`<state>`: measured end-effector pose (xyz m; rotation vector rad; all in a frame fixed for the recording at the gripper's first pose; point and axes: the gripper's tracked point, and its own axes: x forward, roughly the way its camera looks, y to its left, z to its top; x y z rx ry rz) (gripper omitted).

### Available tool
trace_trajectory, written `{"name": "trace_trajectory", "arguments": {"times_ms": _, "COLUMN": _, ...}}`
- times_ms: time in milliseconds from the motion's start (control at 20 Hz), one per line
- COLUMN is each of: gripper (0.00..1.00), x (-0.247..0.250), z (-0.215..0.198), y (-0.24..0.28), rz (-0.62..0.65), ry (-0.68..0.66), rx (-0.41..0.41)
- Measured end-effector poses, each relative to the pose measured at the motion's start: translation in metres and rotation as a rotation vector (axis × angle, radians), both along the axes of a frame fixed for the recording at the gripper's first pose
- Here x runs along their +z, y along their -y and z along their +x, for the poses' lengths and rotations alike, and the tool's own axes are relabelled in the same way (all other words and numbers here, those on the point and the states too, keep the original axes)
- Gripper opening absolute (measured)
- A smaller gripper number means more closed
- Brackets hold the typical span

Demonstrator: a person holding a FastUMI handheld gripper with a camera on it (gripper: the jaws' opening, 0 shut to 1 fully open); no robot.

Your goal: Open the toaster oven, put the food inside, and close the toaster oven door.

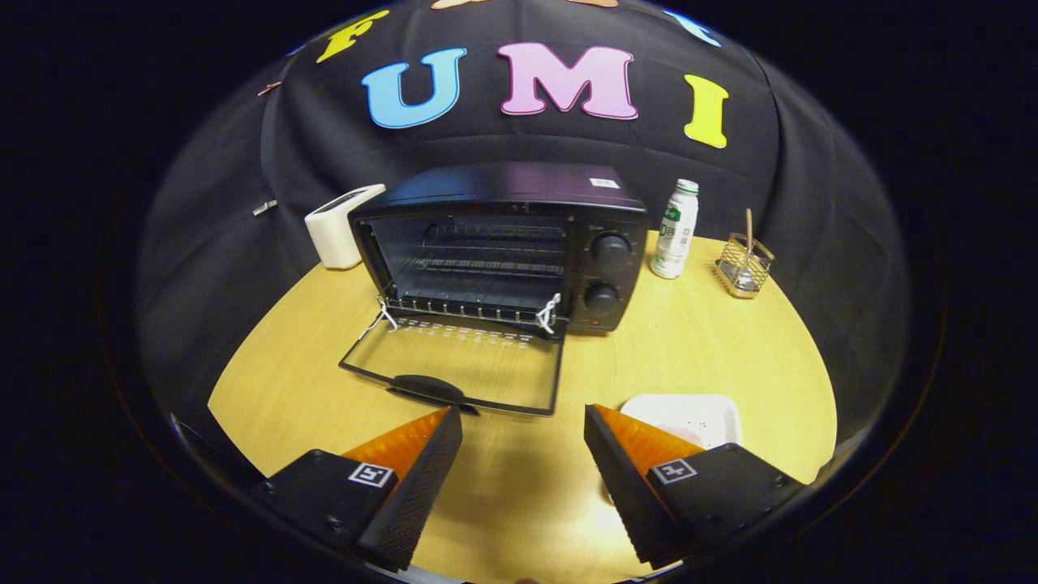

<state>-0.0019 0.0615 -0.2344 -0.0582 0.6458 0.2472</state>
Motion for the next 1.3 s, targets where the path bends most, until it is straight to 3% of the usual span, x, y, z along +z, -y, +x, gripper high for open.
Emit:
{"name": "trace_trajectory", "arguments": {"times_ms": 300, "gripper": 0.99, "x": 0.002, "z": 0.019, "y": 0.093, "rz": -0.051, "ry": -0.032, "rx": -0.026}}
{"name": "trace_trajectory", "arguments": {"times_ms": 600, "gripper": 0.99, "x": -0.032, "z": 0.023, "y": 0.166, "rz": -0.069, "ry": -0.138, "rx": -0.077}}
{"name": "trace_trajectory", "arguments": {"times_ms": 950, "gripper": 0.99, "x": -0.071, "z": 0.009, "y": 0.213, "rz": -0.098, "ry": -0.257, "rx": -0.070}}
{"name": "trace_trajectory", "arguments": {"times_ms": 1300, "gripper": 0.99, "x": -0.099, "z": -0.004, "y": 0.227, "rz": -0.098, "ry": -0.370, "rx": -0.084}}
